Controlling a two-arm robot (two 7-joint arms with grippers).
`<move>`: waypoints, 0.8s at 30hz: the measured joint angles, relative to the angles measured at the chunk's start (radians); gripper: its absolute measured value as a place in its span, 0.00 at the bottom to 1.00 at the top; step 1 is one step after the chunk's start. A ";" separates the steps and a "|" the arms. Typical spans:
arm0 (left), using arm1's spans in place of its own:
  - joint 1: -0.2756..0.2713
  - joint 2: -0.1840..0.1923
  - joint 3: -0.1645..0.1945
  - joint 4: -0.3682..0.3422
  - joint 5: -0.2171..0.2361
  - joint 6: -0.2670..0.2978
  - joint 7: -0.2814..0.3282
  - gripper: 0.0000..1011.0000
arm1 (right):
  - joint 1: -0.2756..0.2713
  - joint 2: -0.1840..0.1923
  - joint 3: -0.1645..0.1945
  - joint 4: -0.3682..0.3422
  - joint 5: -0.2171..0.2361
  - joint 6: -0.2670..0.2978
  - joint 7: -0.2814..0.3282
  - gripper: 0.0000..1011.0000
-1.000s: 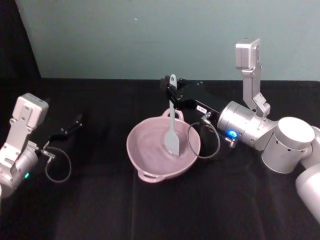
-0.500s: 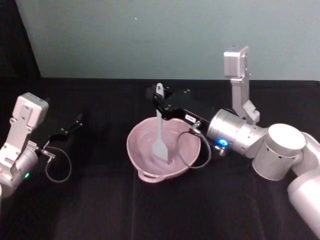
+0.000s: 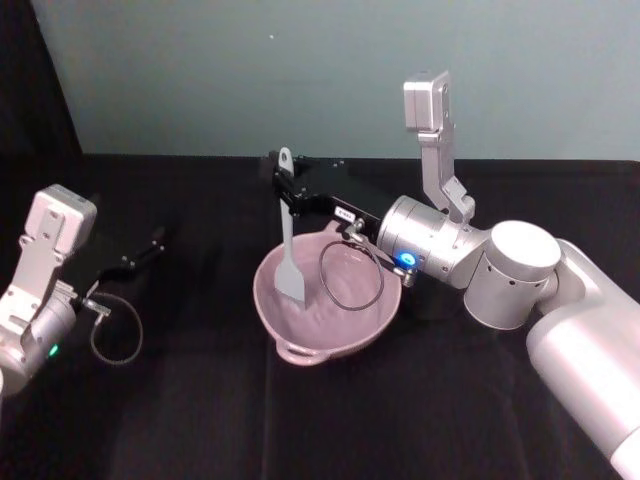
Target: Use the one hand to pick up the spoon and stir the clear water in the bowl.
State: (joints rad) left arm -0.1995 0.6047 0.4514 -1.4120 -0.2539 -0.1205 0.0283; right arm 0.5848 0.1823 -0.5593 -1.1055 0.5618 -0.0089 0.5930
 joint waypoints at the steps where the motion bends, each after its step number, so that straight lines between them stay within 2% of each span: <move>1: 0.000 0.000 0.000 0.000 0.000 0.000 0.000 1.00 | 0.012 -0.007 0.002 0.022 0.000 -0.005 0.002 0.11; 5: 0.000 0.000 0.000 0.000 0.000 0.000 0.000 1.00 | 0.037 -0.018 0.018 0.071 0.000 -0.017 0.003 0.11; 10: 0.000 0.000 0.000 0.000 0.000 0.000 0.000 1.00 | 0.041 -0.005 0.044 0.079 0.003 -0.020 -0.005 0.11; 17: 0.000 0.000 0.000 0.000 0.000 0.000 0.000 1.00 | 0.004 0.048 0.080 0.016 0.008 -0.009 -0.026 0.11; 24: 0.000 0.000 0.000 0.000 0.000 0.000 0.000 1.00 | -0.053 0.101 0.096 -0.071 0.010 0.010 -0.037 0.11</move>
State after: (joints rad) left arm -0.1995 0.6047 0.4514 -1.4120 -0.2539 -0.1205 0.0283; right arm 0.5322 0.2834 -0.4632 -1.1764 0.5718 0.0012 0.5561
